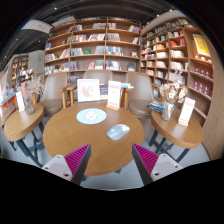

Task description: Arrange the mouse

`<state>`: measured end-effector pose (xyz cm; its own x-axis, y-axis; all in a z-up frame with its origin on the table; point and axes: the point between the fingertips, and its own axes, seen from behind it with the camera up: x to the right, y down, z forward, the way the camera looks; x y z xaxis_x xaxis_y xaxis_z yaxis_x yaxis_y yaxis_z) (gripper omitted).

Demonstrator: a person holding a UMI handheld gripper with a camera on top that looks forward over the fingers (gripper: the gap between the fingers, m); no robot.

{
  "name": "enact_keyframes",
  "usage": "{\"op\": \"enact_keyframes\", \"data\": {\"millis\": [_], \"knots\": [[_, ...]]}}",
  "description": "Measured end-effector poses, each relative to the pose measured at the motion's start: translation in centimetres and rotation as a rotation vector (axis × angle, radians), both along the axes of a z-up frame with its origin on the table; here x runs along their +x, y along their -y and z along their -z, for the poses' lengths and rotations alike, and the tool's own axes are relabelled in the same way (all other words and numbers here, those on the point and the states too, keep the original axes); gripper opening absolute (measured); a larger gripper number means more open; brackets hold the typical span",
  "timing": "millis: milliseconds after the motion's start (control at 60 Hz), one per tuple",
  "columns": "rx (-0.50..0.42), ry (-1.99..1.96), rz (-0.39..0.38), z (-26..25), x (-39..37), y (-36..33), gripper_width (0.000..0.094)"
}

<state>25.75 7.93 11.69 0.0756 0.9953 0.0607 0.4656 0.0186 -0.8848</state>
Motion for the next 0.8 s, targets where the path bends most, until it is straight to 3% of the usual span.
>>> {"op": "enact_keyframes", "data": {"millis": [533, 800], "knots": [[-0.007, 0.053, 0.002, 6.8, -7.6, -2.9, 0.0845], [-0.060, 0.105, 0.016, 10.6, -11.9, -3.7, 0.0844]]}}
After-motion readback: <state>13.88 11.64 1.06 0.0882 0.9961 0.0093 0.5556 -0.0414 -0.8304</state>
